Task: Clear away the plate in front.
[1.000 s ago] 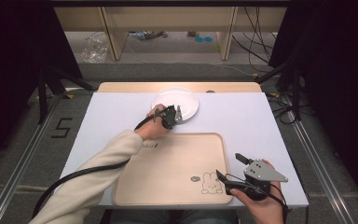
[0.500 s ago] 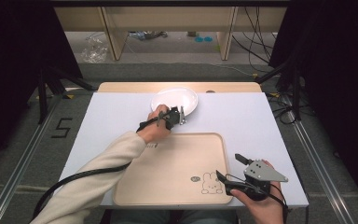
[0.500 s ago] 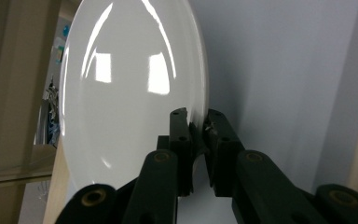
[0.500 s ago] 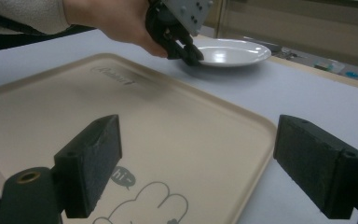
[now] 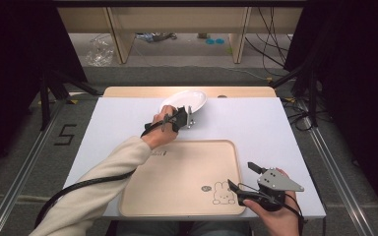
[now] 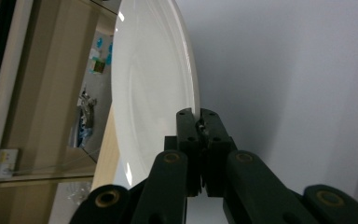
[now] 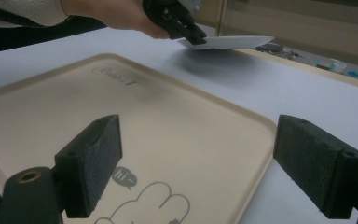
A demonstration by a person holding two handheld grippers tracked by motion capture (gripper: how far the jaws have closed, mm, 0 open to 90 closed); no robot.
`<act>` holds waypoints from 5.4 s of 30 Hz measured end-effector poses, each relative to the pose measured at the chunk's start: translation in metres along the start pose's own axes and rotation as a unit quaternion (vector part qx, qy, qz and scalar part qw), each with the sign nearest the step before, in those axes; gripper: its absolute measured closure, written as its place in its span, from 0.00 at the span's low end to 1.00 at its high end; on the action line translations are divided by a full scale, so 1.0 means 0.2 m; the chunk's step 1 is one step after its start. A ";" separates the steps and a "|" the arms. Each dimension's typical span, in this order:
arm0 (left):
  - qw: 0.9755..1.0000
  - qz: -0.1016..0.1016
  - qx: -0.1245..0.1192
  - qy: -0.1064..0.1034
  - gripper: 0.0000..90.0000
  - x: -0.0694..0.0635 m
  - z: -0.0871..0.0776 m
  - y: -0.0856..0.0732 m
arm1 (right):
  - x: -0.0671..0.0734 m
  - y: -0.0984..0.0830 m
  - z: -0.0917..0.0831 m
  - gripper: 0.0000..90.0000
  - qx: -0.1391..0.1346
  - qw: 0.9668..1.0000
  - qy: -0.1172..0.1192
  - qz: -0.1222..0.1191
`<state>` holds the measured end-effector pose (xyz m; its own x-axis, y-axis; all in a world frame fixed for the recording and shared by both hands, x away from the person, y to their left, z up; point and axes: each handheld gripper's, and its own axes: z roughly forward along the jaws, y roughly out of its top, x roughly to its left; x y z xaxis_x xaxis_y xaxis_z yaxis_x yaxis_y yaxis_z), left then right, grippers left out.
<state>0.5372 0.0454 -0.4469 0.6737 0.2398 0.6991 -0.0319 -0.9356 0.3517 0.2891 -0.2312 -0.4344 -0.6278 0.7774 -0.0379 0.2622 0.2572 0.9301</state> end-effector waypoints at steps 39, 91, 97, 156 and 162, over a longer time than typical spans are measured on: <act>0.998 0.028 -0.037 0.035 0.97 -0.02 -0.19 -0.03 | 0.00 0.00 0.00 0.19 -0.005 1.000 0.000 0.003; 0.996 0.059 -0.051 0.039 0.97 -0.12 -0.43 -0.05 | 0.00 0.01 0.00 0.19 -0.008 1.000 -0.004 0.000; 0.995 0.062 -0.055 0.046 0.97 -0.12 -0.45 -0.05 | 0.00 0.01 0.00 0.19 -0.004 1.000 -0.002 0.004; 0.992 0.084 -0.075 0.060 0.97 -0.20 -0.66 -0.08 | 0.00 0.01 0.00 0.19 -0.003 1.000 -0.004 0.006; 0.991 0.087 -0.076 0.061 0.97 -0.21 -0.69 -0.08 | -0.01 0.01 0.00 0.19 -0.011 1.000 -0.007 -0.003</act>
<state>0.4063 0.0854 -0.3959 0.5539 0.1170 0.8243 -0.2573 -0.9176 0.3031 0.2899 -0.2320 -0.4332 -0.6184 0.7844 -0.0483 0.2421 0.2487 0.9378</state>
